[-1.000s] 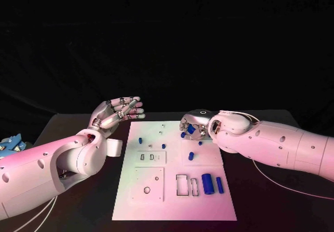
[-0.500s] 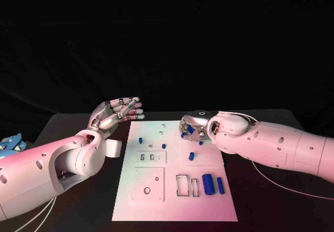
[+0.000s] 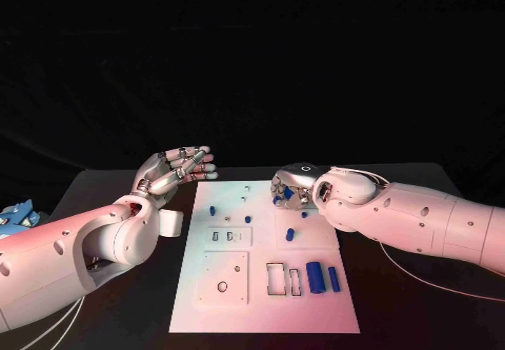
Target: Assemble the parts on the task board
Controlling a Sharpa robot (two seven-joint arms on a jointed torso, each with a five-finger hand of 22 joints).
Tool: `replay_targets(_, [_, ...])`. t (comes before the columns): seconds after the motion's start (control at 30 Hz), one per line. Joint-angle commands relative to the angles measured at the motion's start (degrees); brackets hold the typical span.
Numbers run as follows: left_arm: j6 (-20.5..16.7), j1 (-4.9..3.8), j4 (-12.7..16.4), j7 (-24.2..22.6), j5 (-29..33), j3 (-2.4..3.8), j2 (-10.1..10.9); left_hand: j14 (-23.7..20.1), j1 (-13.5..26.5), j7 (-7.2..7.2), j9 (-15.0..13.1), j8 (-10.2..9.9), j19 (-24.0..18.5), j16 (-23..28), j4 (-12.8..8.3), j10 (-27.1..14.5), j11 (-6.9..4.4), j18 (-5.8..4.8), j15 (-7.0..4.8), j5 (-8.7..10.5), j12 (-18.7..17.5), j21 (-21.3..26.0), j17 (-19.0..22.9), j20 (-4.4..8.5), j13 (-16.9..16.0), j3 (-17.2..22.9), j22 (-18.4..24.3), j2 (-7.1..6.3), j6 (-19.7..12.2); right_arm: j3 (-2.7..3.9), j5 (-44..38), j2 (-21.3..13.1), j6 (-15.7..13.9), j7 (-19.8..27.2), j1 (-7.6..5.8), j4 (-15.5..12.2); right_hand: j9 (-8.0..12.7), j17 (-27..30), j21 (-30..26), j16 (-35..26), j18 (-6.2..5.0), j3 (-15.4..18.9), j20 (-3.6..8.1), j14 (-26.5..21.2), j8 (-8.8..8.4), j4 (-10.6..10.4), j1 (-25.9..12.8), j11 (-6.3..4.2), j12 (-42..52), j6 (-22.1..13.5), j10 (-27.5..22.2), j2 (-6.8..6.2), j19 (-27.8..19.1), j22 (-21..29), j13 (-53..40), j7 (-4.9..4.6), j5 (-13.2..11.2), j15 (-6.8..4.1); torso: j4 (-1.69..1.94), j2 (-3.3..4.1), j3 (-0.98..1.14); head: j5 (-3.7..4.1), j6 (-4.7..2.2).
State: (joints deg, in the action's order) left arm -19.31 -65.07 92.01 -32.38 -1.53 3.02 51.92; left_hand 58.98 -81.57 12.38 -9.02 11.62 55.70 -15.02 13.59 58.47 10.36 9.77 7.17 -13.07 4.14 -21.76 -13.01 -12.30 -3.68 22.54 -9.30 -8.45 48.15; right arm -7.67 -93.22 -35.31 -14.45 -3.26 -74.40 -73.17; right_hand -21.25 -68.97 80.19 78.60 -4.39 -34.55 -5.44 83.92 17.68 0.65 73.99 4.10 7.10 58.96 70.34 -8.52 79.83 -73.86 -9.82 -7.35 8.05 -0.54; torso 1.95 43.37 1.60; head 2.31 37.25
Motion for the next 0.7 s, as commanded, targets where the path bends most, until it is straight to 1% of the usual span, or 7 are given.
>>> replay_targets(0.03, [1.0, -0.09, 0.0, -0.2, 0.2, 0.05, -0.1, -0.4, 0.2, 1.30, 0.1, -0.2, 0.4, 0.3, 0.0, -0.1, 0.05, 0.55, 0.08, 0.35, -0.4, -0.3, -0.1, -0.05, 0.1, 0.3, 0.0, -0.28, -0.1, 0.00, -1.9, 0.1, -3.5, -1.2, 0.00, -0.2, -1.7, 0.0, 0.2, 0.3, 0.82, 0.0, 0.04, 2.4, 0.52, 0.4, 1.1, -0.71, 0.2, 0.2, 1.1, 1.81, 0.3, -0.2, -0.9, 0.14, 0.4, -0.33, 0.03, 0.12, -0.03, 0.20, 0.01])
replay_targets(0.2, [1.1, -0.08, 0.0, -0.1, 0.2, 0.05, -0.1, -0.4, 0.2, 1.30, 0.1, -0.2, 0.4, 0.3, 0.0, -0.1, 0.05, 0.55, 0.08, 0.35, -0.4, -0.3, -0.1, -0.05, 0.1, 0.3, 0.0, -0.28, -0.1, 0.01, -2.1, 0.4, -6.6, -1.2, 0.00, -0.4, -3.0, 0.1, 0.4, 0.4, 0.87, -0.7, 0.00, 2.4, 0.93, 1.1, 1.0, -0.38, -0.4, -1.0, 0.3, 1.79, 0.3, -0.5, -0.9, -0.29, 1.1, -0.13, 0.01, 0.18, -0.04, 0.38, -0.17])
replay_targets(0.33, [1.2, -0.08, 0.1, -0.2, 0.2, 0.05, -0.1, -0.4, 0.1, 1.34, 0.1, -0.3, 0.4, 0.3, -0.1, -0.2, 0.07, 0.55, 0.09, 0.35, -0.4, -0.3, -0.1, -0.04, 0.1, 0.4, -0.1, -0.33, -0.1, 0.03, -1.9, 0.9, -9.2, -1.1, -0.01, -0.6, -3.3, 0.1, 0.6, 0.5, 0.94, -0.9, -0.05, 2.4, 1.06, 1.2, 1.0, -0.31, -0.6, -1.2, 0.2, 1.78, 0.5, -0.8, -1.0, -0.36, 1.5, -0.06, -0.01, 0.24, -0.05, 0.61, -0.46])
replay_targets(0.4, [1.3, -0.07, 0.1, -0.2, 0.2, 0.05, -0.1, -0.4, 0.1, 1.34, 0.1, -0.3, 0.4, 0.3, -0.1, -0.2, 0.07, 0.55, 0.09, 0.35, -0.4, -0.3, -0.1, -0.04, 0.1, 0.4, -0.1, -0.33, -0.1, 0.05, -1.8, 1.5, -10.4, -1.0, -0.04, -0.4, -3.4, 0.0, 0.8, 0.6, 1.00, -0.9, -0.06, 2.4, 1.09, 1.2, 0.9, -0.30, -0.6, -1.2, 0.2, 1.77, 0.7, -1.1, -1.0, -0.37, 1.5, -0.05, 0.06, 0.33, -0.09, 0.78, -0.60])
replay_targets(0.5, [1.3, -0.07, 0.2, -0.2, 0.2, 0.06, -0.1, -0.4, 0.1, 1.36, 0.1, -0.3, 0.4, 0.3, -0.2, -0.2, 0.08, 0.54, 0.10, 0.35, -0.5, -0.3, -0.1, -0.04, 0.1, 0.4, -0.1, -0.33, -0.2, 0.09, -1.6, 2.3, -11.1, -0.9, -0.09, 0.1, -3.4, 0.0, 0.8, 0.6, 1.02, -0.9, -0.07, 2.4, 1.12, 1.3, 0.9, -0.29, -0.6, -1.2, 0.2, 1.75, 0.7, -1.2, -1.0, -0.38, 1.6, -0.04, 0.15, 0.40, -0.06, 0.78, -0.66])
replay_targets(0.6, [1.3, -0.07, 0.3, -0.2, 0.2, 0.06, -0.1, -0.4, 0.1, 1.36, 0.1, -0.3, 0.4, 0.3, -0.2, -0.2, 0.08, 0.54, 0.10, 0.35, -0.5, -0.3, -0.1, -0.04, 0.1, 0.4, -0.1, -0.33, -0.2, 0.14, -1.5, 3.3, -11.4, -0.9, -0.14, 1.0, -3.5, 0.0, 0.8, 0.6, 1.03, -0.9, -0.08, 2.4, 1.15, 1.3, 0.8, -0.26, -0.6, -1.3, 0.1, 1.71, 0.8, -1.3, -1.0, -0.40, 1.6, -0.03, 0.14, 0.41, 0.04, 0.73, -0.70])
replay_targets(0.7, [1.4, -0.07, 0.3, -0.2, 0.2, 0.06, -0.2, -0.4, 0.1, 1.36, 0.1, -0.3, 0.4, 0.3, -0.2, -0.2, 0.08, 0.54, 0.10, 0.35, -0.5, -0.3, -0.1, -0.04, 0.1, 0.4, -0.1, -0.33, -0.2, 0.18, -1.3, 4.4, -11.5, -0.8, -0.16, 2.2, -3.6, 0.0, 0.9, 0.6, 1.05, -0.9, -0.10, 2.4, 1.18, 1.3, 0.7, -0.22, -0.7, -1.4, 0.1, 1.65, 0.8, -1.4, -1.0, -0.43, 1.7, 0.01, 0.14, 0.41, 0.01, 0.72, -0.74])
